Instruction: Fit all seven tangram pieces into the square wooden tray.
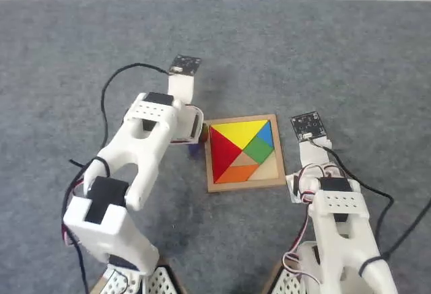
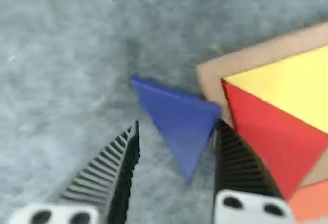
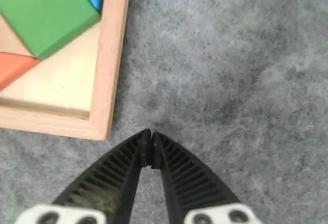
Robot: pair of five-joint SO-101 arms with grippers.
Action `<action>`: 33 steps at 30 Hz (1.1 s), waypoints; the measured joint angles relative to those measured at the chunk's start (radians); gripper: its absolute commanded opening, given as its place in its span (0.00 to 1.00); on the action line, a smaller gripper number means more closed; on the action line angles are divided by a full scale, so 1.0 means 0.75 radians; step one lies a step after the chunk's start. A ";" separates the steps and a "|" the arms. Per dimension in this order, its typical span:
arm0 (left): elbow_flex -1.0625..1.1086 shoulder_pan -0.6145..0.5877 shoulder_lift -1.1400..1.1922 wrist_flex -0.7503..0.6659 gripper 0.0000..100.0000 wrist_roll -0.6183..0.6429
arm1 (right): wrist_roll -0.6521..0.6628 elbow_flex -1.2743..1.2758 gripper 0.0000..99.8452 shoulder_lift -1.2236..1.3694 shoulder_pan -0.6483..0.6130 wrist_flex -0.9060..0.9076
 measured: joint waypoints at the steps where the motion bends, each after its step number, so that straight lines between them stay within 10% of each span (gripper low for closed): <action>1: 0.012 -0.010 0.004 0.000 0.21 -0.002 | 0.000 0.000 0.01 0.000 0.000 0.000; 33: -0.231 -0.110 0.113 0.027 0.20 0.293 | 0.000 0.000 0.01 0.000 0.000 0.000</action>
